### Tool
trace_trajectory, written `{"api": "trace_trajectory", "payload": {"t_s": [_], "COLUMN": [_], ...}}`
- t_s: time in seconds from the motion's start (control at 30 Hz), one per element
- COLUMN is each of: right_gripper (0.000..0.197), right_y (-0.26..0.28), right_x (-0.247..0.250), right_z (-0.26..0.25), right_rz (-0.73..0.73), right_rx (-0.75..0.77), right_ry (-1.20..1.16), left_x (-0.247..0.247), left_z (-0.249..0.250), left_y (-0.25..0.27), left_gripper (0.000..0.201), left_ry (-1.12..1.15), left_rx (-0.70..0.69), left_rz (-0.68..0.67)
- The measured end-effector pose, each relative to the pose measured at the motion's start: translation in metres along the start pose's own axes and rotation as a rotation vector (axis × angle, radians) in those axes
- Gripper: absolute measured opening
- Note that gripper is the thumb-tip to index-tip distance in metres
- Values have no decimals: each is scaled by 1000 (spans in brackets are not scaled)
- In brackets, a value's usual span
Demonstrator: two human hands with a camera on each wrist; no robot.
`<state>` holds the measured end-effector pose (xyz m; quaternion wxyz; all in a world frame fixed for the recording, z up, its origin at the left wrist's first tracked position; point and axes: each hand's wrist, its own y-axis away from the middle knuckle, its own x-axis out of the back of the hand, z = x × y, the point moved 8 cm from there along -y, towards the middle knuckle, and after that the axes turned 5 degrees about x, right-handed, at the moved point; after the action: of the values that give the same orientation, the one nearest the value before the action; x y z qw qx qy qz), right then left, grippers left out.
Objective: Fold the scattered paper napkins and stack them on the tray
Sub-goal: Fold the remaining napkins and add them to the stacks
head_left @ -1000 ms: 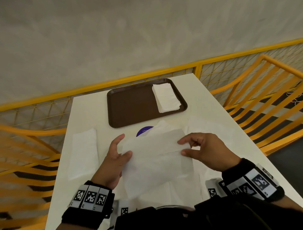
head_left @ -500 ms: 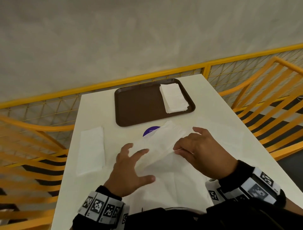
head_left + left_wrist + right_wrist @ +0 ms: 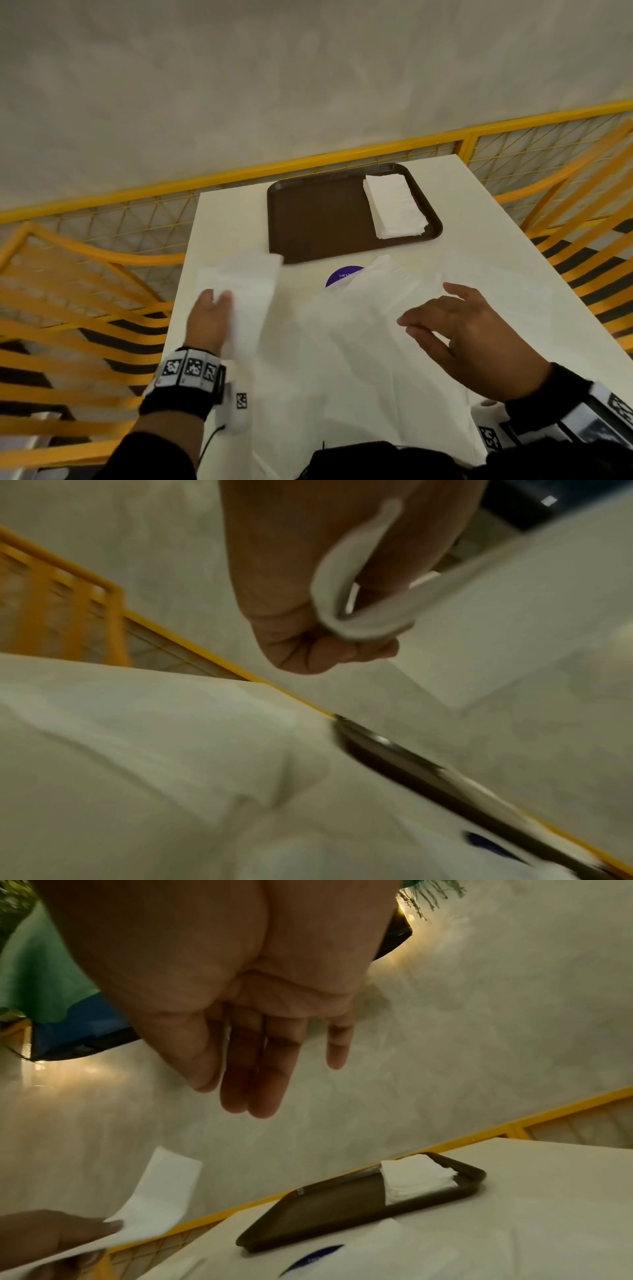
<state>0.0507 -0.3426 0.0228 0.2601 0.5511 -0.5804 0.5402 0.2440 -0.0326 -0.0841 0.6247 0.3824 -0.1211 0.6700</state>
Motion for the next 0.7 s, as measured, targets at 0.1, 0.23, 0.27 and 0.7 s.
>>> {"api": "trace_trajectory", "payload": {"t_s": [0.1,0.23,0.27,0.7], "right_gripper": [19,21,28,17], "right_y": [9,21,24,31], "right_x": [-6,-17,-19,-38], "right_z": [10,26,30,42], "right_rz": [-2,-35,-43,-105], "right_rx": [-49,-102,-116,-176], "right_ry": [-14,-12,-16,-37], "left_x": [13,17,16,12], "left_z": [-28,-39,-41,-51], "left_y": [-38,-63,-67,-78], "left_gripper": [37,42,42,44], "left_ry": [-218,-313,-336,-429], "left_rx": [149,203,215,282], "left_rz": [10,31,23,-7]}}
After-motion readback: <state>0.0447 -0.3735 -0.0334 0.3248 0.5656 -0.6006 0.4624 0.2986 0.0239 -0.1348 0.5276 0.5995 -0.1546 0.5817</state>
